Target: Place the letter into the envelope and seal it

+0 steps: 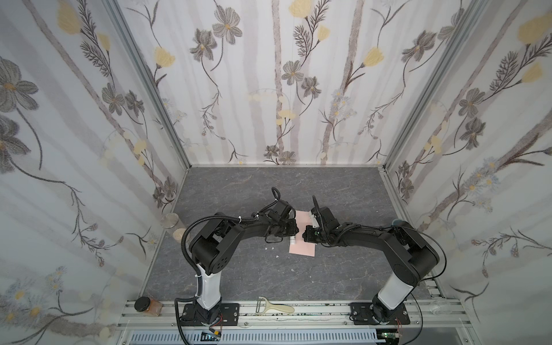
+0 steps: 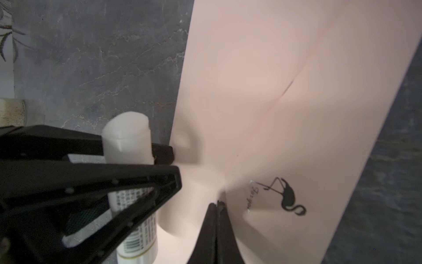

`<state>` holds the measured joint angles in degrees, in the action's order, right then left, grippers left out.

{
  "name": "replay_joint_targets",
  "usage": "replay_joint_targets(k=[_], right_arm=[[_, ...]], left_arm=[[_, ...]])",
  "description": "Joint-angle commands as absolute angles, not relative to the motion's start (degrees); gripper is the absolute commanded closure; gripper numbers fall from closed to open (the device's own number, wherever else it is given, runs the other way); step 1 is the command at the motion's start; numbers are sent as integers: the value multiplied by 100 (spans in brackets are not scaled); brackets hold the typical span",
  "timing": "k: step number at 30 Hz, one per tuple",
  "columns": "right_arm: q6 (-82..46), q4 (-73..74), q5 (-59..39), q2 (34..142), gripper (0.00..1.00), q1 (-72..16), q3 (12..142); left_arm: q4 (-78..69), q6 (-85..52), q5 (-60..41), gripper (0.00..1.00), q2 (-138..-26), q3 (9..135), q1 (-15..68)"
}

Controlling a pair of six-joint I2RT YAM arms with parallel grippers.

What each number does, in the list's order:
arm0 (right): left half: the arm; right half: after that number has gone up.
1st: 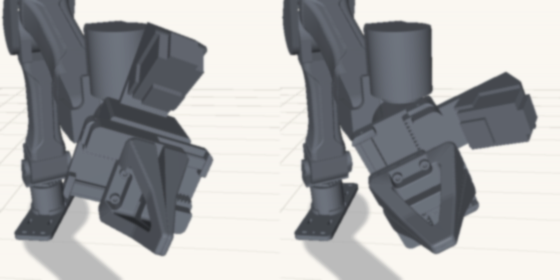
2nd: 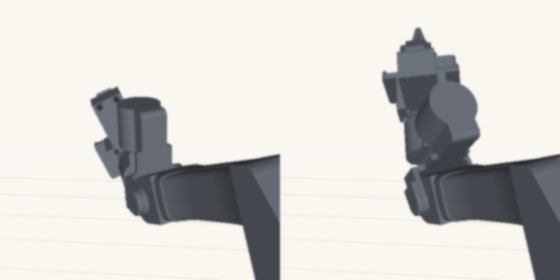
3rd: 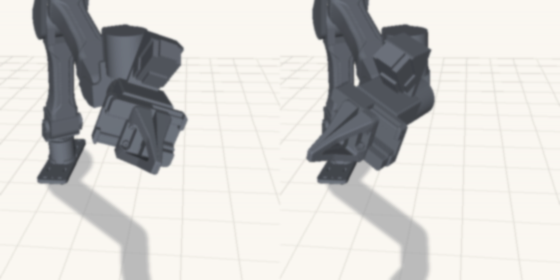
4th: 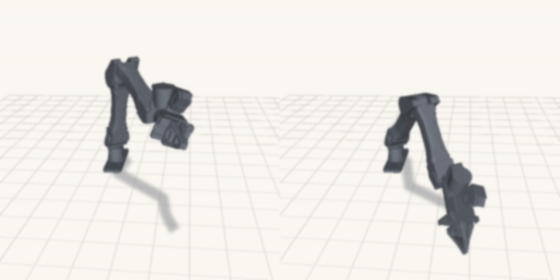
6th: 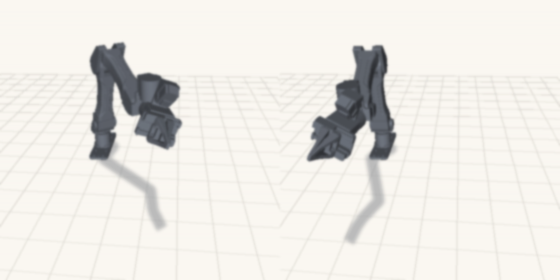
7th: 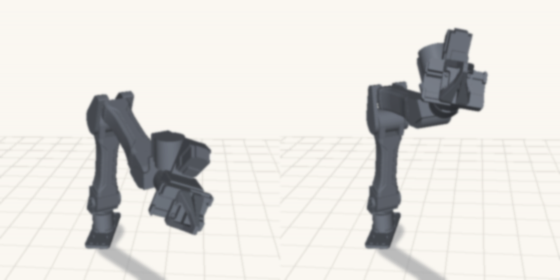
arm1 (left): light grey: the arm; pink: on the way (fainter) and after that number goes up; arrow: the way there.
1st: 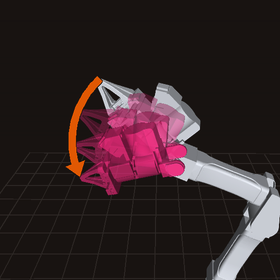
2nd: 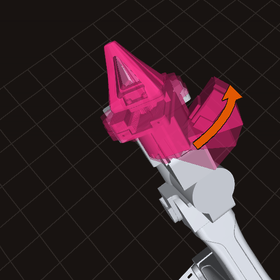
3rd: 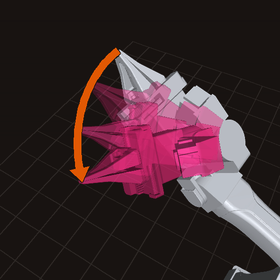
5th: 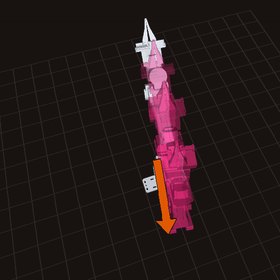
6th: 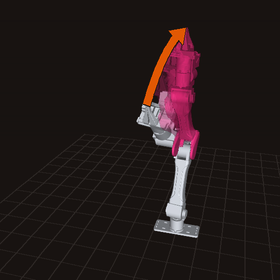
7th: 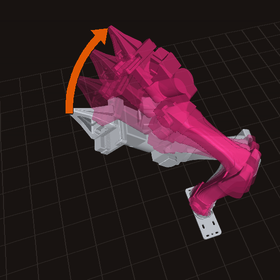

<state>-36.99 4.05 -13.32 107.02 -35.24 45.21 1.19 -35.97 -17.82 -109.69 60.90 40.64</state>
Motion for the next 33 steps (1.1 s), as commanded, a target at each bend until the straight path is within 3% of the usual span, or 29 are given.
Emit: replay_joint_targets(k=[1,6,21,33], right_arm=[[-3744,293,-1125,10459,100,-3507,4461],[-3843,340,-1109,10031,100,-3481,4136],[-4019,749,-1096,10775,100,-3473,4466],[-3929,686,-1125,10346,100,-3111,4193]], left_arm=[[1140,-3606,-1723,100,-11018,5957,4090],[1143,-3597,-1648,100,-10943,5867,4092],[1143,-3538,-1567,100,-10963,5965,4109],[1167,-3530,-1514,100,-10875,5995,4109]])
